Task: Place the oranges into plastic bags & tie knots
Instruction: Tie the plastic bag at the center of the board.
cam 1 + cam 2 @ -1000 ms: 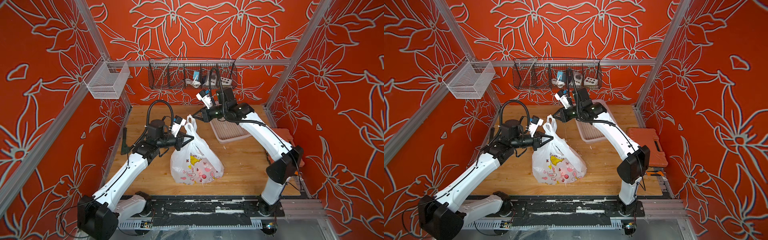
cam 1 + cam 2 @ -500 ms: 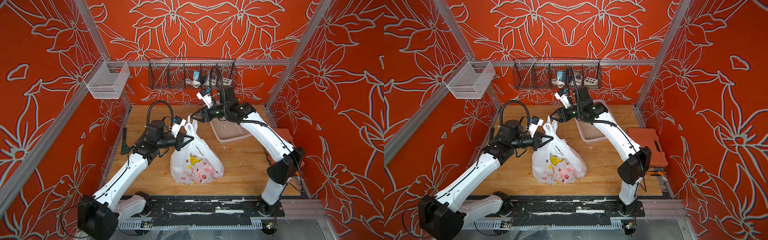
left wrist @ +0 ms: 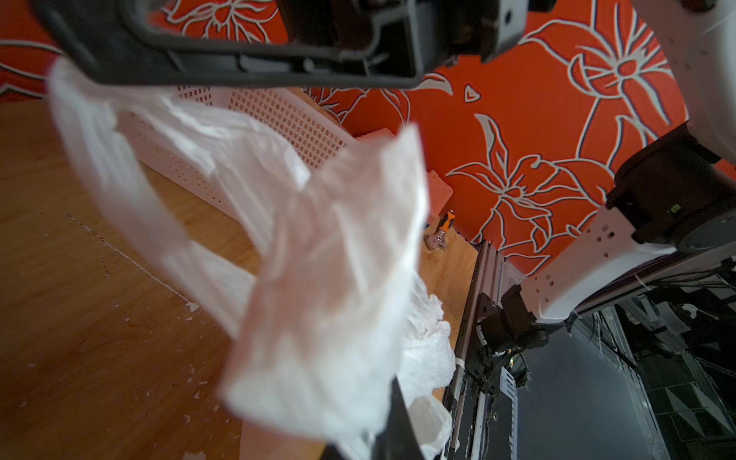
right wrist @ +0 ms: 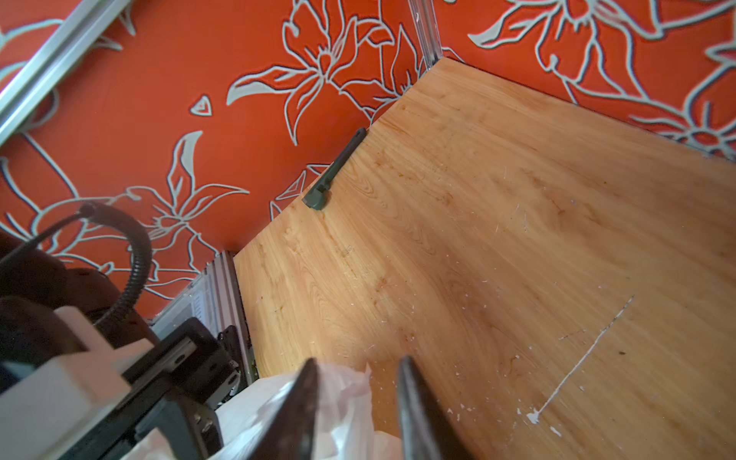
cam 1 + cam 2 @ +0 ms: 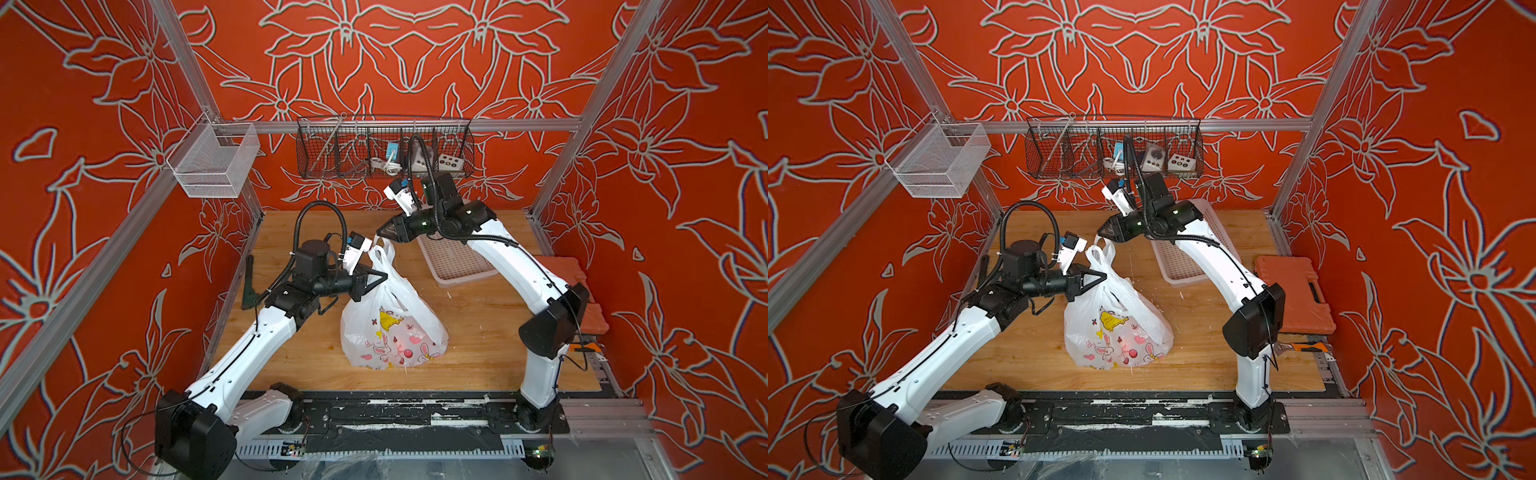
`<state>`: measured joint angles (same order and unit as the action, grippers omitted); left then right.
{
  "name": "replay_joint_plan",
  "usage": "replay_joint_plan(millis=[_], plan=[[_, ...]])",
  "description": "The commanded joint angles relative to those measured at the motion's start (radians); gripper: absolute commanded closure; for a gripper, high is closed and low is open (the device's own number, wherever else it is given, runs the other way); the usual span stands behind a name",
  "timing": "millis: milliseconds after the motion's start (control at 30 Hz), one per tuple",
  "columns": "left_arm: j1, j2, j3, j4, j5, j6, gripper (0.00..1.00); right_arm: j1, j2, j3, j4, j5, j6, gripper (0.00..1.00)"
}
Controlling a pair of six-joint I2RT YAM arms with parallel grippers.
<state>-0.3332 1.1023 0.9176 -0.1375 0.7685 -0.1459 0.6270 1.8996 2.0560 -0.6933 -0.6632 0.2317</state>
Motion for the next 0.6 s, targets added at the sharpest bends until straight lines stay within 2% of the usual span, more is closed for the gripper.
replay_joint_plan(millis=[0, 100, 267, 433, 467, 500, 567], plan=[[0.002, -0.011, -0.014, 0.044, -0.017, 0.004, 1.0, -0.004, -0.003, 0.06, -0.043, 0.019, -0.023, 0.84], [0.002, -0.011, -0.026, 0.081, -0.051, -0.026, 1.0, -0.006, -0.039, 0.053, -0.057, 0.06, -0.04, 1.0], [0.002, -0.013, -0.05, 0.139, -0.041, -0.066, 1.0, -0.01, -0.111, 0.019, -0.061, 0.133, -0.057, 1.0], [0.002, -0.022, -0.06, 0.156, -0.029, -0.072, 1.0, -0.01, -0.152, -0.03, -0.034, 0.112, -0.049, 1.0], [0.002, -0.025, -0.063, 0.162, -0.023, -0.072, 1.0, -0.01, -0.157, -0.04, -0.027, 0.106, -0.052, 0.88], [0.002, -0.028, -0.065, 0.164, -0.019, -0.072, 1.0, -0.01, -0.152, -0.038, -0.034, 0.102, -0.057, 0.69], [0.002, -0.034, -0.065, 0.161, -0.017, -0.064, 1.0, -0.009, -0.127, -0.013, -0.062, 0.075, -0.063, 0.47]])
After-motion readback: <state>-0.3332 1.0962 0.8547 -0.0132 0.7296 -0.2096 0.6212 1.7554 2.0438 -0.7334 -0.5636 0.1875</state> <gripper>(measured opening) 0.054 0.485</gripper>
